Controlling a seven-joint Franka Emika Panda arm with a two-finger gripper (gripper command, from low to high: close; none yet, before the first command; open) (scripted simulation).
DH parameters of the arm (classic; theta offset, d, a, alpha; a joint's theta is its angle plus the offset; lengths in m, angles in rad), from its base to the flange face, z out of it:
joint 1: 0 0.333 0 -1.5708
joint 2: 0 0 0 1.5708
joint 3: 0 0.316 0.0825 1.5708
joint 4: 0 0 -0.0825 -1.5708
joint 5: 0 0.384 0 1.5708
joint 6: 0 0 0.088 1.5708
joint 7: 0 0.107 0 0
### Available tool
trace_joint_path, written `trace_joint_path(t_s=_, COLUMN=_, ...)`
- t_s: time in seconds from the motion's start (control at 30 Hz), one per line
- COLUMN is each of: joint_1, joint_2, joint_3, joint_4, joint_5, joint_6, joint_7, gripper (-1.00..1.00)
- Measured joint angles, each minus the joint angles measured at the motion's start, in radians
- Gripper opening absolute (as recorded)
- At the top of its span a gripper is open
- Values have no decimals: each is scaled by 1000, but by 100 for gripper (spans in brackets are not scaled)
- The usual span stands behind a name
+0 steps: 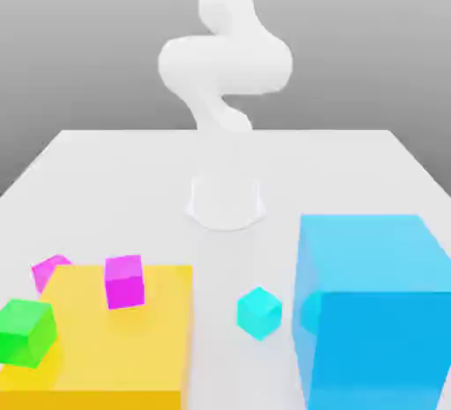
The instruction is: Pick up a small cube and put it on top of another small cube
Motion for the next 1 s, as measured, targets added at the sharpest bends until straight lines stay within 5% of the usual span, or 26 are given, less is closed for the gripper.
trace_joint_path(t_s=0.7, joint_1=118, joint_2=755, joint_3=-128, joint_4=-378, joint_5=12, joint_6=331, joint_7=-705, gripper=0)
trace_joint_path(t_s=0.9, joint_1=189, joint_2=729, joint_3=-88, joint_4=-567, joint_5=16, joint_6=531, joint_7=-592, gripper=0)
trace_joint_path(t_s=1.0, joint_1=214, joint_2=793, joint_3=-82, joint_4=-574, joint_5=26, joint_6=613, joint_7=-582, gripper=0)
